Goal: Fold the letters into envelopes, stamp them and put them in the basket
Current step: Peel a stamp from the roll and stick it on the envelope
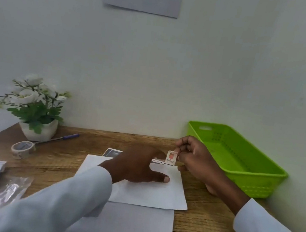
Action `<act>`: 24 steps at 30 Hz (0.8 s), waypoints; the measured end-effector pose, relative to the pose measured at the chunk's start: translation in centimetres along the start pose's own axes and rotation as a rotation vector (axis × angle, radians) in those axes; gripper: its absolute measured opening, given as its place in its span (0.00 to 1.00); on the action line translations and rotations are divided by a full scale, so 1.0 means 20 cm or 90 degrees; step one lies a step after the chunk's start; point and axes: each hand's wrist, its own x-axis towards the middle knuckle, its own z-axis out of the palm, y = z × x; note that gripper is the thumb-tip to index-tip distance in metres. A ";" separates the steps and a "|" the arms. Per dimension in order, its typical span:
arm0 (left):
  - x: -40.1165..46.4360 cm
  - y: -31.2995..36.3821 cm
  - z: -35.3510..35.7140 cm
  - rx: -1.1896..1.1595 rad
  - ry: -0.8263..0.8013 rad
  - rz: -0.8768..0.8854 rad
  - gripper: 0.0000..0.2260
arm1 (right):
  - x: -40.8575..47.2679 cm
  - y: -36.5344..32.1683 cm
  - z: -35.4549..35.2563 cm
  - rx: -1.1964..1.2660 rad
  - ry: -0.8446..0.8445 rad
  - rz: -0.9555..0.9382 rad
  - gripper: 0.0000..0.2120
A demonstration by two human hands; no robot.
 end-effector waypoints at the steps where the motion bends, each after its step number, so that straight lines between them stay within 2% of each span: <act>1: 0.03 0.01 0.03 -0.003 -0.001 0.002 0.31 | 0.00 0.01 0.00 -0.016 -0.002 0.001 0.14; 4: 0.09 -0.01 0.11 -0.047 -0.014 -0.012 0.34 | 0.00 0.04 -0.01 -0.044 -0.010 0.008 0.15; 6: 0.09 -0.04 0.13 -0.080 -0.001 -0.005 0.31 | 0.01 0.06 -0.03 -0.055 -0.015 0.011 0.15; 12: 0.07 -0.15 0.13 -0.196 0.081 0.021 0.10 | 0.01 0.09 -0.02 -0.082 -0.057 0.006 0.14; 14: 0.05 -0.16 0.14 -0.209 0.095 0.019 0.07 | 0.01 0.09 -0.01 -0.085 -0.076 0.006 0.14; 16: 0.04 -0.17 0.17 -0.205 0.113 0.018 0.09 | 0.01 0.10 0.00 -0.085 -0.086 0.000 0.14; 21: 0.00 -0.17 0.26 -0.162 0.121 0.017 0.22 | 0.03 0.11 0.05 -0.087 -0.112 -0.003 0.15; 24: -0.01 -0.17 0.28 -0.168 0.133 0.023 0.24 | 0.06 0.12 0.06 -0.101 -0.123 0.000 0.16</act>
